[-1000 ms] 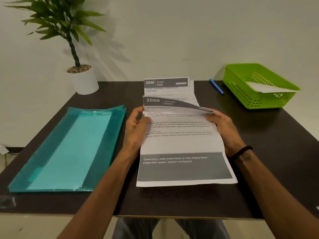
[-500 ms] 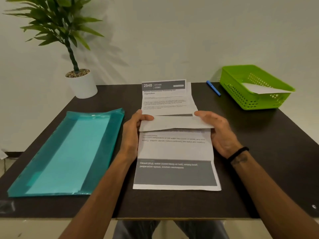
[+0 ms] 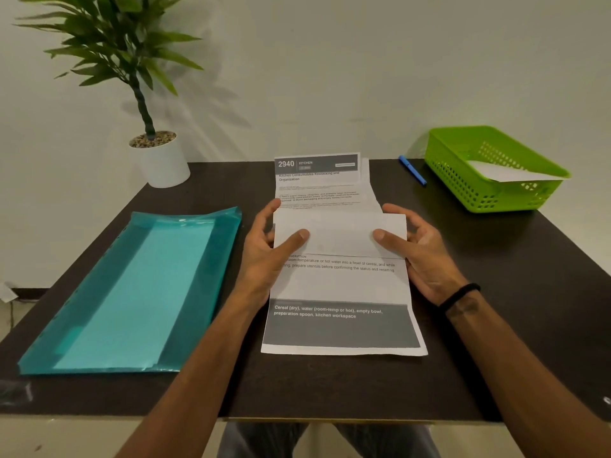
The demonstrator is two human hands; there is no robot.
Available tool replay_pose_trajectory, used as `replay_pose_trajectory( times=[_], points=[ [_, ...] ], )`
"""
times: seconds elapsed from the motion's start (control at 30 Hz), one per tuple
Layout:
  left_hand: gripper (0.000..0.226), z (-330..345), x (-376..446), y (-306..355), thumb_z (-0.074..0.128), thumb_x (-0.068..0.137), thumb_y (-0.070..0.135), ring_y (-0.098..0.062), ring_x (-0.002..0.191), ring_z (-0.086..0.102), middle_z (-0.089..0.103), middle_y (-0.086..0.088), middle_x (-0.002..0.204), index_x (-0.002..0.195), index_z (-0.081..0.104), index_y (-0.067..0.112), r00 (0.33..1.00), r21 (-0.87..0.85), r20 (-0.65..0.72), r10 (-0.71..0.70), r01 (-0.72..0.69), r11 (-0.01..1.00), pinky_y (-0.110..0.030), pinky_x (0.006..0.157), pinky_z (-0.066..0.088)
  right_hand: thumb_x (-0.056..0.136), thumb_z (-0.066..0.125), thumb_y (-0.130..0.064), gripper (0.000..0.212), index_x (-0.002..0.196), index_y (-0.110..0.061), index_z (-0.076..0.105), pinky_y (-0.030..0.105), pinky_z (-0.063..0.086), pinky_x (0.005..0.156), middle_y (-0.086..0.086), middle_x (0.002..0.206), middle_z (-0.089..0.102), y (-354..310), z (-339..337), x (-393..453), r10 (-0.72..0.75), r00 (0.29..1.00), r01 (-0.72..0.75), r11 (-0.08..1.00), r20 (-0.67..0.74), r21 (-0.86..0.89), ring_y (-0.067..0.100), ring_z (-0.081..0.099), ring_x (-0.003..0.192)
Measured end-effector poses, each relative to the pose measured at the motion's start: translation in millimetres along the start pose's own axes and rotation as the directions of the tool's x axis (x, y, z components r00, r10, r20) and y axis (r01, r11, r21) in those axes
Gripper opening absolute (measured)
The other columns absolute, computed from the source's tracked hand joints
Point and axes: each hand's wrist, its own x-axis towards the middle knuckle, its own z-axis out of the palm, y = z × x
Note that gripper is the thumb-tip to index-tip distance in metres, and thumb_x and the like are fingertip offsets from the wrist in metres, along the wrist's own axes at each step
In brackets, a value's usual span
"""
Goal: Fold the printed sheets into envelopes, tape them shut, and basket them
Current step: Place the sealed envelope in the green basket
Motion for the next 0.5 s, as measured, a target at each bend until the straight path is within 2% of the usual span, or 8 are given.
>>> replay_pose_trajectory(
  times=[0.1, 0.17, 0.27, 0.4, 0.5],
  points=[
    [0.062, 0.8, -2.1, 2.7, 0.081, 0.087, 0.014, -0.017, 0.100, 0.076, 0.078, 0.007, 0.112, 0.141, 0.055, 0.024, 0.999, 0.013, -0.039, 0.013, -0.013, 1.000, -0.031, 0.078, 0.063, 0.087, 0.075, -0.001, 0.054, 0.136, -0.014, 0.059, 0.049, 0.060, 0.095, 0.009, 0.127, 0.074, -2.0, 2.0, -3.2, 0.012, 0.998, -0.010, 0.999, 0.064, -0.033, 0.033, 0.072, 0.115],
    [0.048, 0.7, -3.4, 4.0, 0.081, 0.087, 0.017, -0.020, 0.098, 0.077, 0.079, 0.001, 0.112, 0.132, 0.063, 0.019, 0.998, 0.012, -0.061, 0.019, -0.018, 1.000, -0.030, 0.075, 0.063, 0.088, 0.074, 0.000, 0.049, 0.135, -0.012, 0.061, 0.050, 0.060, 0.093, 0.011, 0.126, 0.074, -1.8, 2.5, -4.3, 0.011, 0.996, -0.004, 0.997, 0.094, -0.080, 0.035, 0.072, 0.113],
    [0.033, 0.8, -4.3, 4.0, 0.080, 0.088, 0.021, -0.022, 0.095, 0.078, 0.080, 0.001, 0.108, 0.119, 0.068, 0.019, 0.997, 0.019, -0.070, 0.020, -0.019, 1.000, -0.029, 0.072, 0.063, 0.089, 0.076, -0.003, 0.045, 0.132, -0.010, 0.064, 0.054, 0.059, 0.094, 0.012, 0.123, 0.075, 0.2, 2.2, -3.8, 0.007, 0.997, 0.003, 0.992, 0.077, -0.123, 0.036, 0.073, 0.110],
    [0.035, 0.3, -4.7, 3.1, 0.079, 0.090, 0.025, -0.021, 0.096, 0.078, 0.079, 0.001, 0.110, 0.122, 0.069, 0.017, 1.000, 0.105, 0.001, 0.017, -0.017, 0.994, -0.037, 0.079, 0.064, 0.088, 0.078, -0.005, 0.040, 0.126, -0.007, 0.068, 0.057, 0.057, 0.097, 0.013, 0.120, 0.076, 1.4, 2.4, -2.9, -0.006, 1.000, 0.006, 0.997, -0.006, -0.081, 0.037, 0.074, 0.108],
    [0.033, -1.4, -4.4, 1.9, 0.081, 0.088, 0.032, -0.022, 0.096, 0.077, 0.080, 0.001, 0.106, 0.115, 0.073, 0.016, 0.998, 0.226, 0.062, -0.020, 0.005, 0.974, -0.042, 0.083, 0.063, 0.087, 0.078, -0.006, 0.037, 0.123, -0.005, 0.070, 0.057, 0.057, 0.096, 0.016, 0.117, 0.076, 1.1, 1.4, -2.3, -0.002, 0.998, -0.001, 0.999, -0.056, -0.039, 0.039, 0.074, 0.106]
  ],
)
